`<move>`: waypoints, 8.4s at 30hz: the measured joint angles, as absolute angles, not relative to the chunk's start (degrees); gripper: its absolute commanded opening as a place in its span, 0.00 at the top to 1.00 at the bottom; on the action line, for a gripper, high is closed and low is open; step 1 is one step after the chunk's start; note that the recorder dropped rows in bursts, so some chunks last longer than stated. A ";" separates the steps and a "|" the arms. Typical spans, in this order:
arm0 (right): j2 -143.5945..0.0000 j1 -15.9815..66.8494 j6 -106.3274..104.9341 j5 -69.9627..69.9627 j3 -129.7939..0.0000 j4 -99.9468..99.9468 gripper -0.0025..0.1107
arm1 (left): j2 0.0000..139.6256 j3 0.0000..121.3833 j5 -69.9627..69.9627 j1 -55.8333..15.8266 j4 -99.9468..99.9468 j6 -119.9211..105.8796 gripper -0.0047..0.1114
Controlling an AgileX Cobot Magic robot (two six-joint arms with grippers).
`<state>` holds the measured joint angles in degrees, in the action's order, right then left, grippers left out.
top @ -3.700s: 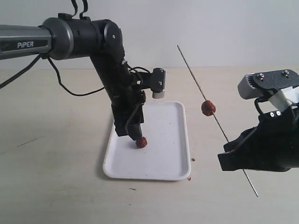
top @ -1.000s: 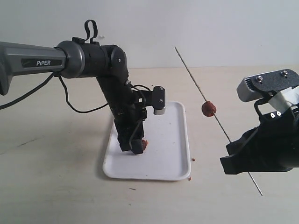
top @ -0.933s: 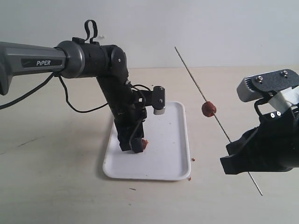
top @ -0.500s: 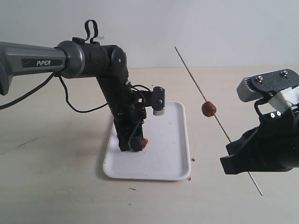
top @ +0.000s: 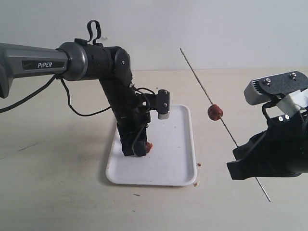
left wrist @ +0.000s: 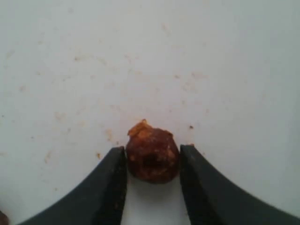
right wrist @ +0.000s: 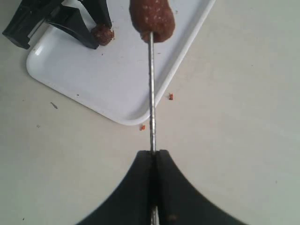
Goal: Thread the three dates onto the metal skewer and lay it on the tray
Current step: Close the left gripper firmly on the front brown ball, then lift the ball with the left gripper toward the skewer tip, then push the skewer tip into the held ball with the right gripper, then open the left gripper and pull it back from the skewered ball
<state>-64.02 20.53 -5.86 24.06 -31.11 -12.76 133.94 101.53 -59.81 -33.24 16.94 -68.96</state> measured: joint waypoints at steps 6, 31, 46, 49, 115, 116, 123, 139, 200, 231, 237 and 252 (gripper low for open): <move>-64.02 20.53 -5.86 24.06 -31.11 -12.76 0.98 | 133.94 101.53 -59.81 -33.24 16.94 -68.96 0.63; -64.02 20.53 3.27 26.02 -31.11 -7.54 0.98 | 133.52 102.84 -62.00 -33.24 21.04 -59.07 0.66; -64.02 20.53 15.53 28.82 -24.89 0.00 0.98 | 128.87 103.12 -69.09 -27.95 36.83 -43.09 0.66; -64.02 20.53 12.22 28.10 -24.64 -5.30 0.98 | 128.87 103.12 -69.66 -24.54 44.87 -43.09 0.66; -67.45 20.53 -22.95 22.38 -24.64 -13.33 0.98 | 121.27 90.67 -69.88 -17.92 66.26 -18.12 0.66; -67.45 20.53 -24.97 22.38 -24.64 -15.26 0.98 | 121.27 90.67 -69.88 -17.92 66.14 -18.01 0.66; -67.45 20.53 -31.45 22.13 -24.64 -20.44 0.98 | 121.27 90.67 -69.88 -17.92 66.14 -18.01 0.66; -67.45 20.53 -30.23 22.65 -24.64 -20.89 0.98 | 121.27 90.67 -69.88 -17.92 66.14 -17.78 0.66; -73.10 20.53 -32.45 21.31 -31.87 -20.89 0.98 | 121.27 90.67 -69.51 -17.76 67.56 -17.55 0.66; -73.10 20.53 -32.45 20.62 -31.87 -20.89 0.98 | 121.27 90.67 -69.62 -17.76 67.56 -17.55 0.66; -73.10 20.53 -32.45 20.50 -31.87 -20.89 0.98 | 121.27 90.67 -69.62 -17.76 67.56 -17.55 0.66; -73.41 20.53 -29.83 19.29 -31.87 -20.89 0.98 | 120.16 90.67 -69.62 -17.76 67.33 -18.27 0.66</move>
